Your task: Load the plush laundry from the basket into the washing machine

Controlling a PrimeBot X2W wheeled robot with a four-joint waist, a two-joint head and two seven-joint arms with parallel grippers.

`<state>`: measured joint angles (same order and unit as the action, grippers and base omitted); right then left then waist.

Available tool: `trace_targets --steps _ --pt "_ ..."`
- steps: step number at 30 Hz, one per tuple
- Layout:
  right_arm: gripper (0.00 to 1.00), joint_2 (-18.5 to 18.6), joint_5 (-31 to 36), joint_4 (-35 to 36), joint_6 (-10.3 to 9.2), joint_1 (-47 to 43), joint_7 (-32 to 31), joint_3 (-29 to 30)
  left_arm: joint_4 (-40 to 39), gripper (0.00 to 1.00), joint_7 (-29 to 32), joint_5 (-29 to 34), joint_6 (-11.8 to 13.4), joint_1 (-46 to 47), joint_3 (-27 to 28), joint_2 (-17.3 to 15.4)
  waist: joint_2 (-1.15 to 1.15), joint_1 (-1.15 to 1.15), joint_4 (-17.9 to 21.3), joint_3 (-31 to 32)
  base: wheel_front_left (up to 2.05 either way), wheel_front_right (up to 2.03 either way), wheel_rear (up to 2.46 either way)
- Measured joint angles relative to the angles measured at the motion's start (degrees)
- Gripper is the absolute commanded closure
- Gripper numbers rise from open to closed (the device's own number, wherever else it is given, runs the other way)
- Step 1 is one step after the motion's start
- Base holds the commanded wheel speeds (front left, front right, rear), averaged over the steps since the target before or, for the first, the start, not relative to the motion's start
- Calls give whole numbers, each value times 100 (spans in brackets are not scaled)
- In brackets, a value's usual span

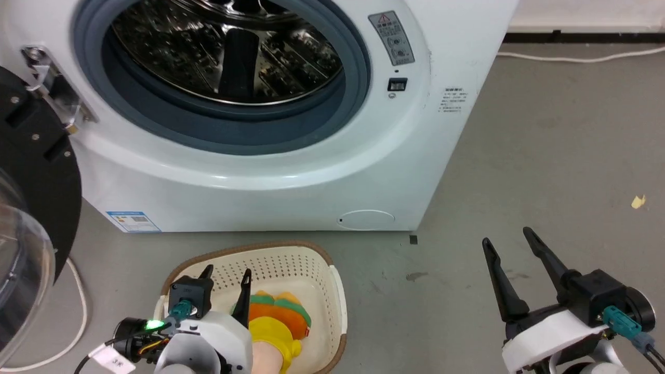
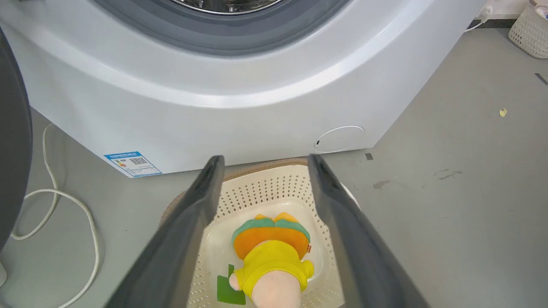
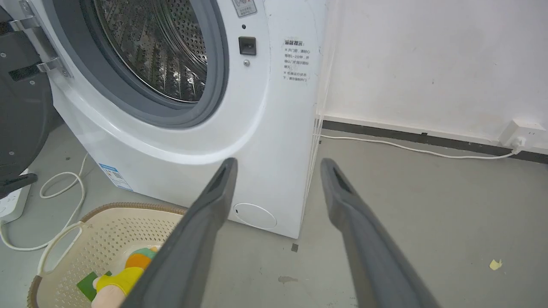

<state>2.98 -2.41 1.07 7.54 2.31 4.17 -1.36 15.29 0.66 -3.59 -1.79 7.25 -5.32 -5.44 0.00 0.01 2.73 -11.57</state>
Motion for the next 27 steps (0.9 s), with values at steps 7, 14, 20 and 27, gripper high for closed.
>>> trace_targets --steps 7,14,20,27 --pt "0 0 -130 41 0 91 101 -3 549 0 90 -176 -52 349 -119 -142 0 0 125 -328 0 0 0" --pt "0 0 -234 88 0 212 181 -79 1098 0 211 -368 -92 648 -272 -286 0 0 229 -671 0 0 0" --pt "0 0 -349 141 0 326 252 -141 1483 0 371 -552 -137 898 -487 -394 0 0 311 -971 0 0 0" --pt "0 0 -479 187 0 441 326 -172 1879 0 552 -780 -156 1192 -731 -617 0 0 403 -1347 0 0 0"
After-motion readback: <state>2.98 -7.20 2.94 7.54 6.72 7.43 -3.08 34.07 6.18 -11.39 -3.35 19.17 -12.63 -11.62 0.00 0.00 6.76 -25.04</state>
